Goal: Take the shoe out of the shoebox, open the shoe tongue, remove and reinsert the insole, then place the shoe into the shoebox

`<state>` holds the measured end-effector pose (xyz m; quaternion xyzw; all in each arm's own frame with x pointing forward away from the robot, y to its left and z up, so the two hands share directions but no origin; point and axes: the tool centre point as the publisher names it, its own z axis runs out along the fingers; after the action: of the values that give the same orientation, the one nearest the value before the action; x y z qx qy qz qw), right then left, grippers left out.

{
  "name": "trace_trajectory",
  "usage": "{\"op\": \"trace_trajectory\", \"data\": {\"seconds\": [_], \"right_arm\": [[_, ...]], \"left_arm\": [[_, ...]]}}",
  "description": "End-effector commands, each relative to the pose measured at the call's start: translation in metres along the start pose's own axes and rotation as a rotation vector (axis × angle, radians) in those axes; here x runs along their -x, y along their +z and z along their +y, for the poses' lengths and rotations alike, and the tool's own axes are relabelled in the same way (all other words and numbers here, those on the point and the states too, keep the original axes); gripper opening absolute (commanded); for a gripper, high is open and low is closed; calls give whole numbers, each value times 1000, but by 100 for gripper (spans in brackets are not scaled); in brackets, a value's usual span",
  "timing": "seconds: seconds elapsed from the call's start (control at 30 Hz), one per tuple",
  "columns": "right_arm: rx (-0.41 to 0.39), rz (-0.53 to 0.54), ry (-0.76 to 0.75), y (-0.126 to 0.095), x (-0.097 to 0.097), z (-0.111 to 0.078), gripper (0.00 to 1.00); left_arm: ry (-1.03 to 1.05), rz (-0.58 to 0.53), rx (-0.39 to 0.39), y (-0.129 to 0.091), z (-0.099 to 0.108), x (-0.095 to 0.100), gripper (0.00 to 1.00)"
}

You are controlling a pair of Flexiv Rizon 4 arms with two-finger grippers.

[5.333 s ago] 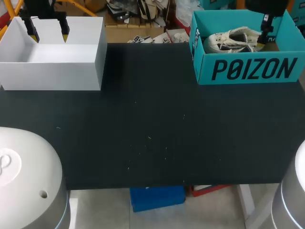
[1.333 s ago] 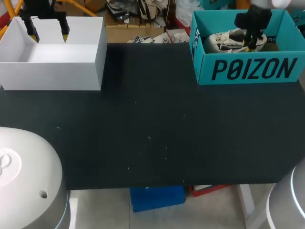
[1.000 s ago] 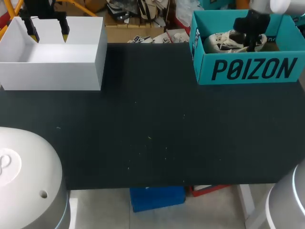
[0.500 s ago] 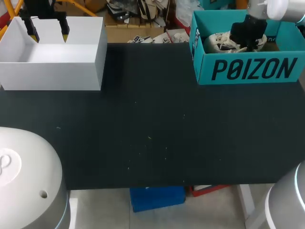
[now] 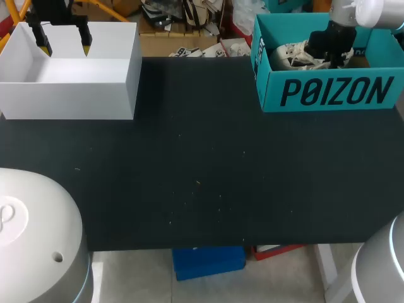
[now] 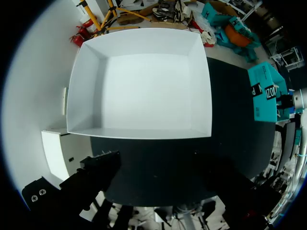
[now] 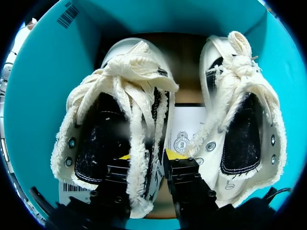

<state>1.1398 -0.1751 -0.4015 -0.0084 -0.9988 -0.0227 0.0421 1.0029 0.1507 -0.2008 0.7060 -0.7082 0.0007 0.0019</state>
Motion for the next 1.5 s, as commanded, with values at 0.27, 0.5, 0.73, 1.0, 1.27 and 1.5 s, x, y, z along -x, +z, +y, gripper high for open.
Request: {"op": "trace_trajectory", "data": {"seconds": [0.27, 0.5, 0.73, 1.0, 1.27, 1.5], "right_arm": [[1, -4, 3, 6, 2, 2, 24], [2, -1, 2, 6, 0, 5, 0], [-8, -6, 8, -12, -5, 1, 0], [-33, -26, 6, -33, -1, -4, 0], [-47, -30, -6, -55, -2, -7, 0], [-55, -27, -19, -87, -1, -12, 0]], "left_arm": [[-2, -3, 2, -1, 1, -1, 100], [-2, -3, 2, -1, 1, -1, 100], [-2, -3, 2, -1, 1, -1, 100], [-2, -3, 2, -1, 1, -1, 100], [-2, -3, 2, -1, 1, -1, 100], [-2, -3, 2, -1, 1, -1, 100]]}}
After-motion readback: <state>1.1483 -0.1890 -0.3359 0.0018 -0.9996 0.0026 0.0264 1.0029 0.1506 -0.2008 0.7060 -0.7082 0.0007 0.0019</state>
